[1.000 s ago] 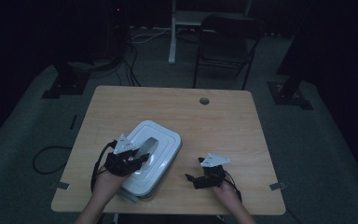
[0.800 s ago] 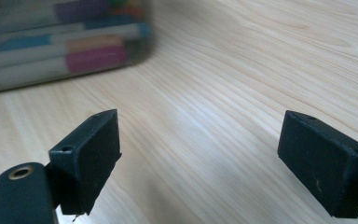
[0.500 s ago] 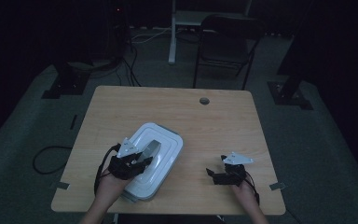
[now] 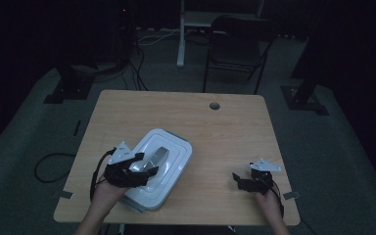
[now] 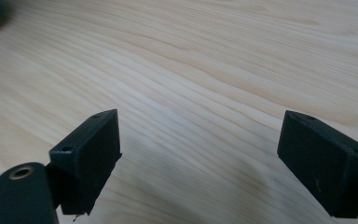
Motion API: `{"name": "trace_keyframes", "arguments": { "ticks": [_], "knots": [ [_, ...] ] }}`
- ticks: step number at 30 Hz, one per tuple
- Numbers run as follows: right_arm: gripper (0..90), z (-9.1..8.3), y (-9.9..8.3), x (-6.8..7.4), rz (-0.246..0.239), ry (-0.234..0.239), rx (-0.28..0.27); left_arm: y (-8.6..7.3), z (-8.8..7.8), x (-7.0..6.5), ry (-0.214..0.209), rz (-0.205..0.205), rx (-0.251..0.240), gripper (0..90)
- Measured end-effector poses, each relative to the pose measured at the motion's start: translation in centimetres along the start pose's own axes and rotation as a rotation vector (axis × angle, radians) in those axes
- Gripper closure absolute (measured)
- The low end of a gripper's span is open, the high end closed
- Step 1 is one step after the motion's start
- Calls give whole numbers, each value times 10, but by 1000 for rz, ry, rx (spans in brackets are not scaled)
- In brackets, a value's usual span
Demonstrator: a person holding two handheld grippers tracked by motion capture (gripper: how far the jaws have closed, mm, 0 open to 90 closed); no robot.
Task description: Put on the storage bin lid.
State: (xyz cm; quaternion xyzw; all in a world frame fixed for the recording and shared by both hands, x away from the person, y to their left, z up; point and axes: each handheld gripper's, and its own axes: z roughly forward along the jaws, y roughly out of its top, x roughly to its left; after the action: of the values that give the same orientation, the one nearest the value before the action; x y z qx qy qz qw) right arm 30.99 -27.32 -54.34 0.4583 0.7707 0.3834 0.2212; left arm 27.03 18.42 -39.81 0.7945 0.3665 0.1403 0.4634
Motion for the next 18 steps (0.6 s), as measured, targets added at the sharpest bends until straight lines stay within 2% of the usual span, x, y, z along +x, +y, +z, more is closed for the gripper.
{"name": "trace_keyframes", "arguments": {
  "ticks": [1, 3, 4, 5, 7, 9, 10, 14, 16, 17, 18],
  "knots": [
    [126, -1, -2, -3, 9, -16, 1, 0, -4, 4, -14, -6, -8, 201],
    [126, -3, -5, -9, 31, -47, 11, -1, -14, 12, -42, 16, 12, 196],
    [126, -4, -7, -12, 34, -72, 21, -3, -19, 16, -25, 28, 12, 190],
    [126, -5, -9, -13, 40, -99, 32, -5, -24, 22, 9, 22, 1, 156],
    [125, -6, -11, -18, 74, -107, 42, -11, -33, 36, 60, -10, -9, 85],
    [126, -8, -11, -21, 113, -113, 38, -19, -41, 50, 98, -45, -38, 70],
    [126, -7, -12, -22, 123, -116, 45, -23, -45, 56, 118, -62, -43, 2],
    [126, -6, -12, -23, 133, -120, 70, -41, -54, 80, 215, -105, -82, 5],
    [126, -5, -12, -23, 130, -116, 91, -53, -53, 93, 259, -128, -81, 5],
    [126, -5, -11, -23, 124, -119, 95, -65, -49, 103, 281, -146, -85, 5],
    [126, -4, -11, -22, 113, -123, 99, -69, -48, 106, 286, -149, -87, 5]
  ]
}}
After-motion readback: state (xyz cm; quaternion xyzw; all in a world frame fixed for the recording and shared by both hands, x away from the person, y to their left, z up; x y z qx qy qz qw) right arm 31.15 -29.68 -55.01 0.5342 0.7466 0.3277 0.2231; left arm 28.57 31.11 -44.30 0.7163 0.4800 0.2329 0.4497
